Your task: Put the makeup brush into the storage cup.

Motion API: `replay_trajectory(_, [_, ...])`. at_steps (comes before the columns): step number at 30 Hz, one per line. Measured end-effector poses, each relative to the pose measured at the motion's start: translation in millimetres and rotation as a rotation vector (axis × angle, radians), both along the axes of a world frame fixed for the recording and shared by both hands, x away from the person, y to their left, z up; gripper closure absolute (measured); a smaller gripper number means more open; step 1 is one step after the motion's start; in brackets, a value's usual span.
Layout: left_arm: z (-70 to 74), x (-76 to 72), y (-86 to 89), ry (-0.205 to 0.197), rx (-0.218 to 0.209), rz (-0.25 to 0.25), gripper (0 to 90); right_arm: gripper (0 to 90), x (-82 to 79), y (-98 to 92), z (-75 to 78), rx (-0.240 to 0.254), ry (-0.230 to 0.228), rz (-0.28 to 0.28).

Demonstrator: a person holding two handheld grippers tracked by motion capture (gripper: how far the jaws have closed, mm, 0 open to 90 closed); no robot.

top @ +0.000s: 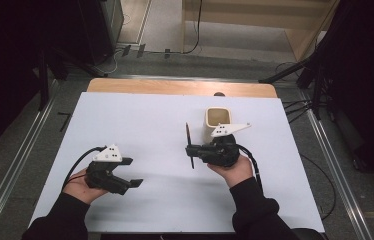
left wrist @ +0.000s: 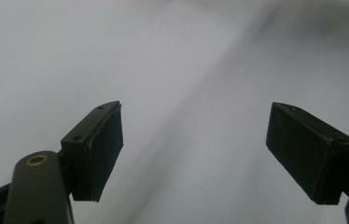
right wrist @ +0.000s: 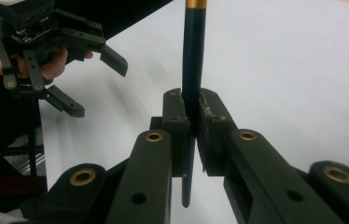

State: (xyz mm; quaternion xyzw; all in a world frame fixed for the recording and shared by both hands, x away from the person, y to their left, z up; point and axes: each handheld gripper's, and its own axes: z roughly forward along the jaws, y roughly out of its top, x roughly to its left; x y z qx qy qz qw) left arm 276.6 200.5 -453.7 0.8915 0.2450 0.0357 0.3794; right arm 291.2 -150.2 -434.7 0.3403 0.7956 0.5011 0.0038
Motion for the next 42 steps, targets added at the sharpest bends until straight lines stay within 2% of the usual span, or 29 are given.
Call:
replay_trajectory(14, [-0.1, -0.4, -0.3, -0.010, 0.003, 0.000, 19.5, 83.9, 6.2, -7.5, 8.3, -0.004, -0.006, -0.023])
replay_trajectory(19, [-0.4, -0.1, -0.3, -0.002, -0.005, -0.003, 19.6, 83.8, 9.0, -8.4, 12.4, -0.006, -0.004, -0.027])
replay_trajectory(42, [-0.9, -0.2, -0.5, -0.009, 0.001, 0.006, 19.9, 83.8, 30.0, -19.7, 34.1, -0.005, -0.028, -0.077])
